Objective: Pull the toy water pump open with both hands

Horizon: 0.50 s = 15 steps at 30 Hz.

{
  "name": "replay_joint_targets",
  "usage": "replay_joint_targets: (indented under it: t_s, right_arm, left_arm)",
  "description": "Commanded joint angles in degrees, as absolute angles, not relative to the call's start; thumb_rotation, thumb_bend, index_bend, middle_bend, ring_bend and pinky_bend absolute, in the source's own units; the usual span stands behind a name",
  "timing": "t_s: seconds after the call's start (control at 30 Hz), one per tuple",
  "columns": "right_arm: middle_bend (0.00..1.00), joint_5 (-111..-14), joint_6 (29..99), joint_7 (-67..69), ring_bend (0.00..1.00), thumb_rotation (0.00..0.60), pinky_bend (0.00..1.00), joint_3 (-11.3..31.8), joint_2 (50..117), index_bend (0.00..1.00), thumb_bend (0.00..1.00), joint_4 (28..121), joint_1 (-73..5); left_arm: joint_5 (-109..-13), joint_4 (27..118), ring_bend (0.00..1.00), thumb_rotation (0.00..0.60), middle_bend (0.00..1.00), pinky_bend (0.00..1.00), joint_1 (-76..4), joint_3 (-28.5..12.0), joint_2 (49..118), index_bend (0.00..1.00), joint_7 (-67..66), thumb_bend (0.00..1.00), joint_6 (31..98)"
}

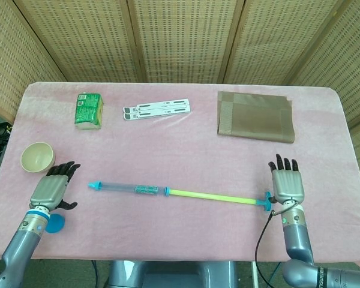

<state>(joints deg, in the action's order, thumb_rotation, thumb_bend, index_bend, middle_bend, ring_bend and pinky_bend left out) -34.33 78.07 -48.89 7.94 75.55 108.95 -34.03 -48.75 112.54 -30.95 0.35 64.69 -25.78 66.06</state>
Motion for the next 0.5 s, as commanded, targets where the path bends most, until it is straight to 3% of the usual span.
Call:
replay_joint_targets:
  t_s: [0.03, 0.3, 0.5]
  right_arm:
    - [0.0, -42.61, 79.08, -43.26, 0.0, 0.6, 0.0, 5.02, 74.62, 0.15, 0.26, 107.69, -31.04]
    - [0.0, -69.13, 83.08, -21.85, 0.0, 0.6, 0.0, -3.14, 73.87, 0.11, 0.24, 99.92, -22.53]
    - [0.0, -84.03, 91.41, -11.13, 0.0, 0.6, 0.0, -7.31, 76.74, 0.05, 0.2, 89.81, -16.87]
  left_arm:
    - [-57.87, 111.81, 0.0, 0.6, 0.0, 0.0, -26.05, 1.95, 64.41, 0.05, -18.99, 0.19, 69.71]
    - [-78.13, 101.25, 0.0, 0.6, 0.0, 0.0, -15.76, 6.56, 68.13, 0.0, -10.23, 0.18, 84.28]
    - [-84.11, 92.97, 0.0, 0.6, 0.0, 0.0, -10.65, 8.0, 71.17, 0.0, -8.66, 0.18, 91.15]
